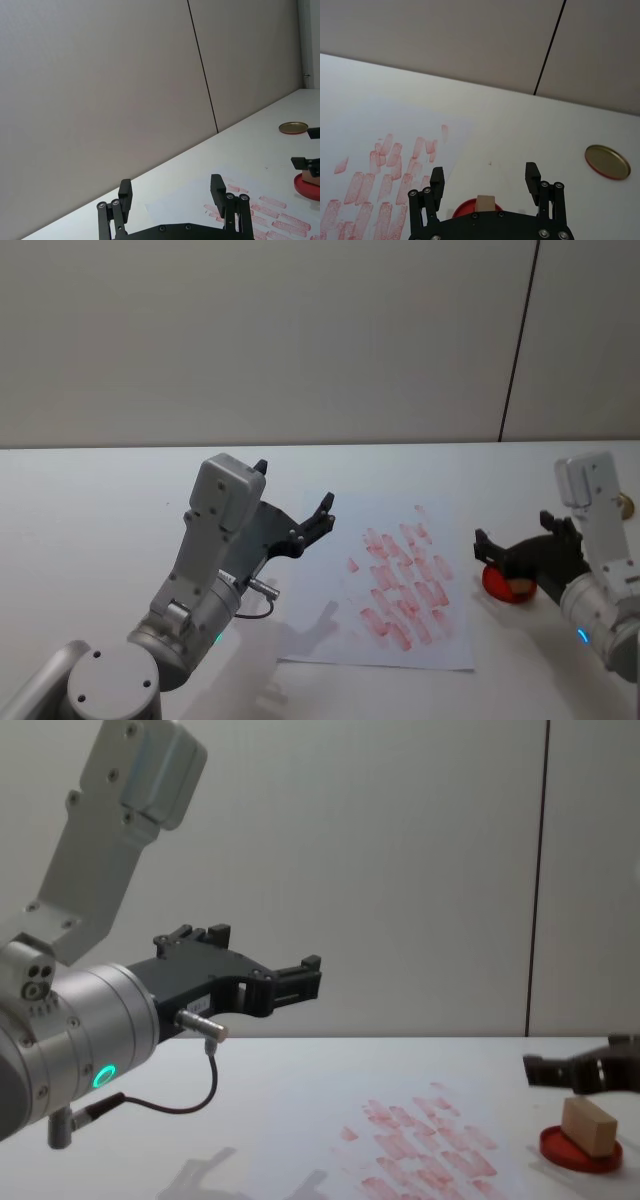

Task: Use the one hand to pick up the stamp and affix it onto the A4 paper.

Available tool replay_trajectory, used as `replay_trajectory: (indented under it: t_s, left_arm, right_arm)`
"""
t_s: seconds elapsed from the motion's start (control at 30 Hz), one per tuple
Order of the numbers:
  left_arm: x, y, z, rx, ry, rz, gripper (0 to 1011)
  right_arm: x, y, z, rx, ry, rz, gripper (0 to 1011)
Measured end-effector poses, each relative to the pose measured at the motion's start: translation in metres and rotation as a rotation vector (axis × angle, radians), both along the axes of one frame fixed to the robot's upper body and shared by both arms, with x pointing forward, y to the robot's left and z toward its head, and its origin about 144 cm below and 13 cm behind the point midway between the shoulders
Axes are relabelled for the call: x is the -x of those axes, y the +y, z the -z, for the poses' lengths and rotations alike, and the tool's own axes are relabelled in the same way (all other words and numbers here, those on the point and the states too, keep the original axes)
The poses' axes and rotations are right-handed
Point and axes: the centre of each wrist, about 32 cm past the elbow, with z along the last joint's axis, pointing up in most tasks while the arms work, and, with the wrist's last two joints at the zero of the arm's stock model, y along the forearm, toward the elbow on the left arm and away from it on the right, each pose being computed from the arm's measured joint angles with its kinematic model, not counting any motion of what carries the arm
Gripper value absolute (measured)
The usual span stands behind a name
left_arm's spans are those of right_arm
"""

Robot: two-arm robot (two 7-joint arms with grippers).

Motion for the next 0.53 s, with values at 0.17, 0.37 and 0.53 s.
replay_trajectory:
  t_s: [0.17, 0.37, 0.53]
  left_arm:
    - [0.0, 0.0, 0.0, 0.0, 0.0, 0.0, 993]
    - [0.0, 0.0, 0.0, 0.0, 0.0, 0.0, 993]
    - [0.0, 0.0, 0.0, 0.0, 0.0, 0.0, 993]
  right_arm:
    - [0.006, 0.002, -0.008, 0.014, -0.073, -0.015, 1001]
    - [0.012, 0.004, -0.017, 0.033, -0.161, -0.031, 1001]
    - [0.019, 0.005, -0.027, 0.048, -0.228, -0.044, 1001]
